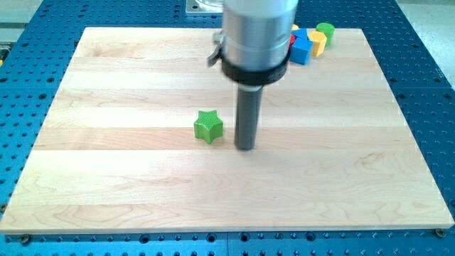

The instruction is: Move the green star into the red blocks

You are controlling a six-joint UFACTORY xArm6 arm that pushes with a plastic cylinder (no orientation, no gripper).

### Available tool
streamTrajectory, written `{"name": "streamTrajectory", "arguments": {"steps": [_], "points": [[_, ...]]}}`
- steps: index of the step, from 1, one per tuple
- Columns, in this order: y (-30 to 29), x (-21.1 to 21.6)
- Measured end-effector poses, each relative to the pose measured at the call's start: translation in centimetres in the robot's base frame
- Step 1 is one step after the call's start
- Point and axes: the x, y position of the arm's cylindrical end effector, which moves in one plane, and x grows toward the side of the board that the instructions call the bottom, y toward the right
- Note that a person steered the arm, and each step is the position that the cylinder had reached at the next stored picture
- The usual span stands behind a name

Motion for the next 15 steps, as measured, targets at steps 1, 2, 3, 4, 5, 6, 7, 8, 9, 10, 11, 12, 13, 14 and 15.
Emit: {"name": "streamTrajectory", "arguments": {"steps": [1, 2, 3, 4, 5, 6, 7, 8, 9, 10, 11, 12, 13, 14, 15], "points": [[-5.5, -1.3], [-2.0, -6.1], [-1.8, -9.5], [-5.6, -9.7], [-4.8, -12.8], [-2.1, -15.9], [-0.2, -19.6], [-0.8, -22.8], [-5.3, -24.2], [-4.1, -26.6], [1.0, -26.6], [4.8, -26.6], [5.8, -26.6], [3.8, -26.6], [2.9, -26.8]]}}
